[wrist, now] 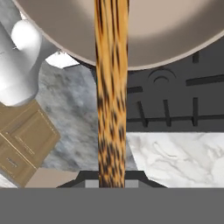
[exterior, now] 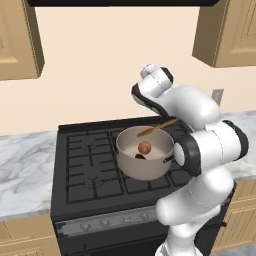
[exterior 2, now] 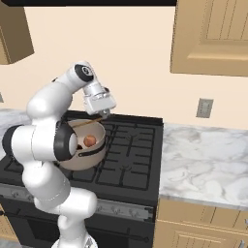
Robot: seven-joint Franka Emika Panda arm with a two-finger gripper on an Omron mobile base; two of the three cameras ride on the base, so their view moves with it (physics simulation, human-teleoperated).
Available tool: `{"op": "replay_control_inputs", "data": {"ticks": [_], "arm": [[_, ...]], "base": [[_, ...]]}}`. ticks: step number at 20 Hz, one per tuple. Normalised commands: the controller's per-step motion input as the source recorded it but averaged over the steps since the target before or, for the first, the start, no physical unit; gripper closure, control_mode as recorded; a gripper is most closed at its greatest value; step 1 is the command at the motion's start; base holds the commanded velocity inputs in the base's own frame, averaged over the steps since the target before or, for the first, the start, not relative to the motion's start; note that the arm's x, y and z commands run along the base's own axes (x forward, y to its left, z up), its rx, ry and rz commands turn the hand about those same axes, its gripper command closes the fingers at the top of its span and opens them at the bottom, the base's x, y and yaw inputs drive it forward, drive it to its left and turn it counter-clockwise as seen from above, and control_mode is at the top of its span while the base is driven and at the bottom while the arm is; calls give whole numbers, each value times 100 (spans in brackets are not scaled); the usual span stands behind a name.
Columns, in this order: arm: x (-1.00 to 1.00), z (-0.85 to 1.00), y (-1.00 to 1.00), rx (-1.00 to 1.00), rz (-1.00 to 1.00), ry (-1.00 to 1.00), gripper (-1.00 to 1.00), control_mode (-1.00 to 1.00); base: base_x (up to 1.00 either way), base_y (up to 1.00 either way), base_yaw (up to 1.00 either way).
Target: Put the sweet potato and onion in the pot. Retrieve the spatula and lightly stir the vegetables in the pot.
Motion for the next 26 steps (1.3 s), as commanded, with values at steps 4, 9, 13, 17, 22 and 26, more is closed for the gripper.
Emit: {"op": "replay_control_inputs", "data": {"ticks": [4,9,13,17,22,26], "arm": [[2,-26,0,0,3,0,100,-100],[0,-42,0,-2,2,-1,100,-100],[1,-39,0,-8,0,2,100,-100],[11,-19,0,-11,0,6,100,-100],[18,-4,0,-10,0,12,100,-100],[14,-24,0,-10,0,17,100,-100]], "base": [[0,0,0],[0,0,0],[0,0,0],[0,0,0],[0,0,0],[0,0,0]]}}
